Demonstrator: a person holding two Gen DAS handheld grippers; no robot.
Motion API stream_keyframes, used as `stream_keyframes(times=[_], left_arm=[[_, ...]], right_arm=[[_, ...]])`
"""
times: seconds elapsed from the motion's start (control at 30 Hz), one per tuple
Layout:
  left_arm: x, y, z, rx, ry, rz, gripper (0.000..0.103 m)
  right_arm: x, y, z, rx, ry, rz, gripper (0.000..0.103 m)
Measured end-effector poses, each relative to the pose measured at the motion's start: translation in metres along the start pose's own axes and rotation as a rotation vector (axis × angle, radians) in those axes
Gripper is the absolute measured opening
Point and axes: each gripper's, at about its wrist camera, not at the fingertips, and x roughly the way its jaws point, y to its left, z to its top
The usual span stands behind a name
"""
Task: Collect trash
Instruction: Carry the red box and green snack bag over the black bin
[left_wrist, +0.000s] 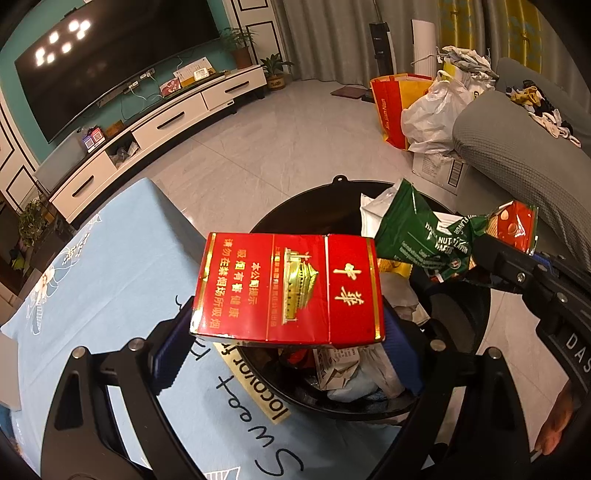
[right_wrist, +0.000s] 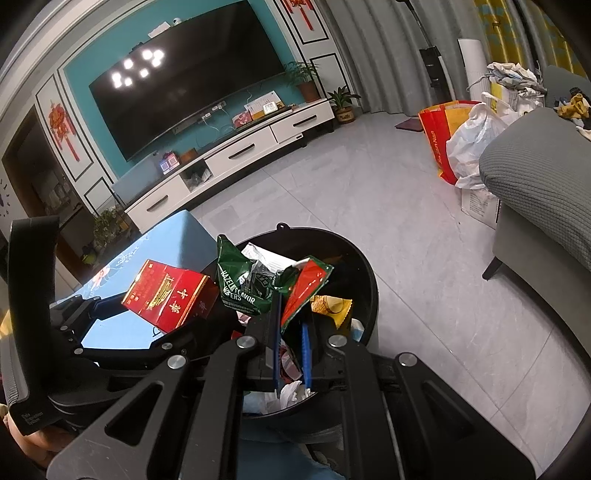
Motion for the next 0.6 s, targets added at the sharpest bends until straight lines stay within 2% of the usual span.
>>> stream_keyframes(times=[0.6], left_arm=[[0.0079, -0.0006, -0.0008, 0.019, 0.013, 0.008, 0.091]], right_arm=[[0.0055, -0.0001, -0.0010, -0.019, 0.011, -0.015, 0.010]])
